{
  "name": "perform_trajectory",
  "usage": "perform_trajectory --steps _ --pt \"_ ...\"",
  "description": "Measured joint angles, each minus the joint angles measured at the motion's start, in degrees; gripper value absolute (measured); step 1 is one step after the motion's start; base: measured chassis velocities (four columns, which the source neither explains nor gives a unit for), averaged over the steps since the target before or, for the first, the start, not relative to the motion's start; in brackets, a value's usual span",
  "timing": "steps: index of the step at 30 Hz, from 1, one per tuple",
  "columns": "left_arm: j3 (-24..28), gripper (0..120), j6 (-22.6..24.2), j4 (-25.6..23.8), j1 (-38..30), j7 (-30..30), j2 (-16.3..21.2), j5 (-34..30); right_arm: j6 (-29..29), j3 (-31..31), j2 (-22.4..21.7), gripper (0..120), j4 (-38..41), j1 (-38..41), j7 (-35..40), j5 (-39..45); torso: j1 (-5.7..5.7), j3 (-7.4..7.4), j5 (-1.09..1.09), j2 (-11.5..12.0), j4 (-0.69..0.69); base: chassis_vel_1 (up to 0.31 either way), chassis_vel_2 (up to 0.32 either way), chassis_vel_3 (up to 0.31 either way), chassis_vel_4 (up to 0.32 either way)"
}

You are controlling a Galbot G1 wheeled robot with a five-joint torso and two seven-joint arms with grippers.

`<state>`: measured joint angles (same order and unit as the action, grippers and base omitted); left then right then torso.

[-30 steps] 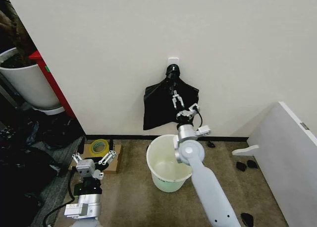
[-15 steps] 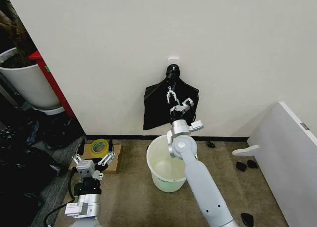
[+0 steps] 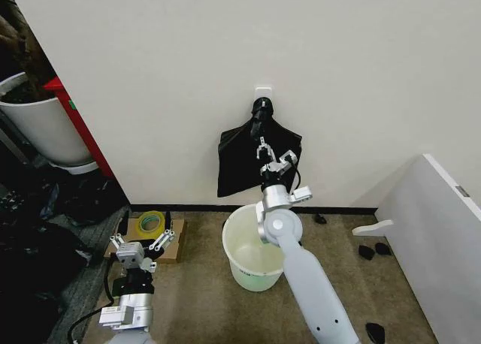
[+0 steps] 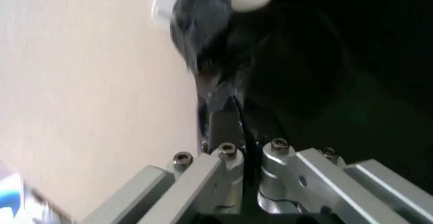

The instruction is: Place the garbage bag over the trash bin.

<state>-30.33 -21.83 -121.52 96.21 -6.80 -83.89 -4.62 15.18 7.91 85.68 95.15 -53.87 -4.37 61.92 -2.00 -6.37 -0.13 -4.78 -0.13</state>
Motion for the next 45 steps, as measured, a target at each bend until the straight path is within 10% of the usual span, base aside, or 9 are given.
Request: perform_trajectory --steps 18,34,45 --pt "0.39 100 -0.2 1.08 -1.18 -0.77 0.18 -0.53 5.52 -3.55 -18.98 0 4.04 -17.78 -13.6 -17.68 0.0 0.01 0.01 0.0 -0.01 0.0 0.0 0.0 0.0" --pt "0.06 100 -0.07 1.03 -1.59 -0.94 0.74 -1.51 9.33 7.45 -18.57 0 -9.02 -17.62 -61.01 -26.35 0.0 0.0 -0.01 0.0 0.0 0.0 0.0 0.0 0.0" --pt "0.23 100 0.1 1.76 -1.94 -0.95 0.48 -1.49 11.25 9.31 -17.36 0 -8.78 -15.14 -60.99 -23.22 -0.01 0.0 -0.01 0.01 0.0 0.0 0.0 0.0 0.0"
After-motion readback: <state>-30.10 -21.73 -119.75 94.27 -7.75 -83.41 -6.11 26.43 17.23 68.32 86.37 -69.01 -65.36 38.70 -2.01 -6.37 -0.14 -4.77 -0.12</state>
